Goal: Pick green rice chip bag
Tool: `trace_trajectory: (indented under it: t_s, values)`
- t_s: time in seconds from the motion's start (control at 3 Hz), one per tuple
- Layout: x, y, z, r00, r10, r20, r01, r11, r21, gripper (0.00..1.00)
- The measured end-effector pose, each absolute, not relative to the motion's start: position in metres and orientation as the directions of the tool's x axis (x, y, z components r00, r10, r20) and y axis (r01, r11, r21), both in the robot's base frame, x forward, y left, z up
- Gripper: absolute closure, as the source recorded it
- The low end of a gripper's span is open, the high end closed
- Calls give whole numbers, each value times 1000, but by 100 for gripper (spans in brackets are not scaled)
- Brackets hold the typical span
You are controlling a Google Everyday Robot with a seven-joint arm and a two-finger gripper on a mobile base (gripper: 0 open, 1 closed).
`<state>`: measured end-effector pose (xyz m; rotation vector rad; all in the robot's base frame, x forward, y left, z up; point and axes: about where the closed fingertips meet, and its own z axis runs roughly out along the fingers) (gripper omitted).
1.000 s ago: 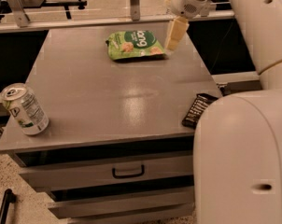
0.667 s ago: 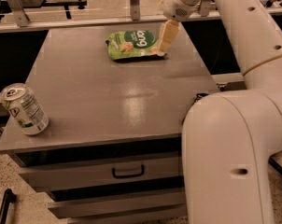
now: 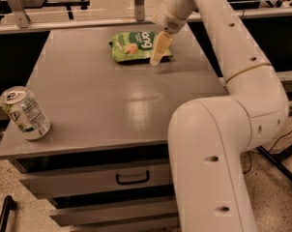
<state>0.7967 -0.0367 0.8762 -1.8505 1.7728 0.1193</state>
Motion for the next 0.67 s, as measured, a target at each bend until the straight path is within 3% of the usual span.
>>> trace_trajectory:
  t_s: [0.67]
  values:
    - [806,-8,850,146,-873,-465,-953,2,-304,41]
